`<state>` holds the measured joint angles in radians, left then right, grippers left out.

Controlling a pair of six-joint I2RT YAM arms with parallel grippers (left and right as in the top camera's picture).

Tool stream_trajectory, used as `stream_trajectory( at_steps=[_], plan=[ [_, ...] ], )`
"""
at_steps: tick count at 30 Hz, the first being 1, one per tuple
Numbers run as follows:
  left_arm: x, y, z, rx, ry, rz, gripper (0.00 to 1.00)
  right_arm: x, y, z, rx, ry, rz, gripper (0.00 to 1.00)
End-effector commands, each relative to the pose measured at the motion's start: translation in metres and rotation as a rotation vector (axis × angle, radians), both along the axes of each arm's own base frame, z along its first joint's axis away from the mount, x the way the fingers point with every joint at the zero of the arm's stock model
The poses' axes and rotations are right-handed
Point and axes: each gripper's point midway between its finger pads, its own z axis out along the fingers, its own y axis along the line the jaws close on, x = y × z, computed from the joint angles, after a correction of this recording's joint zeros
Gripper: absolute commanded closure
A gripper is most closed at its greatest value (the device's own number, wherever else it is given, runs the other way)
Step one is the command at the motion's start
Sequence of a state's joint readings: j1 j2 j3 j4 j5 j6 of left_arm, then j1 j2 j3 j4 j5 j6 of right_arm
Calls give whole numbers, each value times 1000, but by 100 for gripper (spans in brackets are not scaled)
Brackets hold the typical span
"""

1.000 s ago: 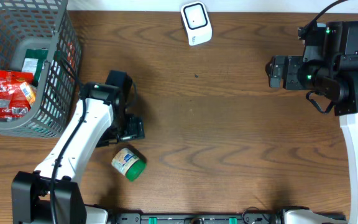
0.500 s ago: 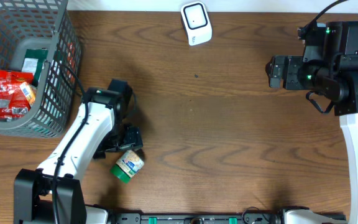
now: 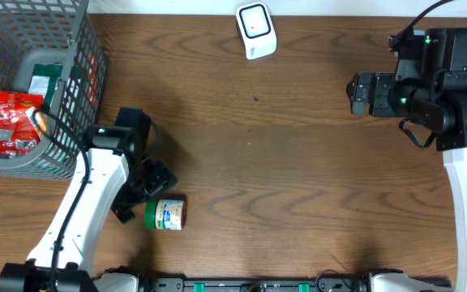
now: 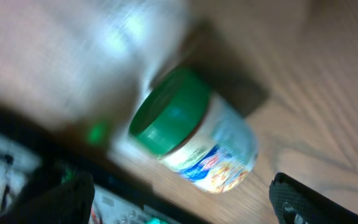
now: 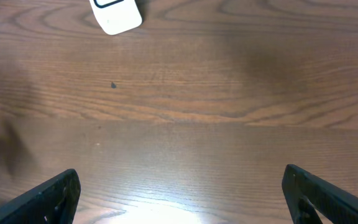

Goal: Scan the item barcode

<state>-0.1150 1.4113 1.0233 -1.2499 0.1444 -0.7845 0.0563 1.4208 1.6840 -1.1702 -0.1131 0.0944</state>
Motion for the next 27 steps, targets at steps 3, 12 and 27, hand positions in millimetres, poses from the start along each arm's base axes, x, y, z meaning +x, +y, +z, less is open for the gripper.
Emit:
stream_trajectory(
  at_steps=[3,12,27],
  plan=[
    [-32,2,-1,107,143,388,2,2,-1,3,0,-7,3,1],
    [-26,-1,-34,117,103,561,2,2,-1,3,0,-7,3,1],
    [-22,19,-64,174,33,637,2,2,-1,3,0,-7,3,1]
  ],
)
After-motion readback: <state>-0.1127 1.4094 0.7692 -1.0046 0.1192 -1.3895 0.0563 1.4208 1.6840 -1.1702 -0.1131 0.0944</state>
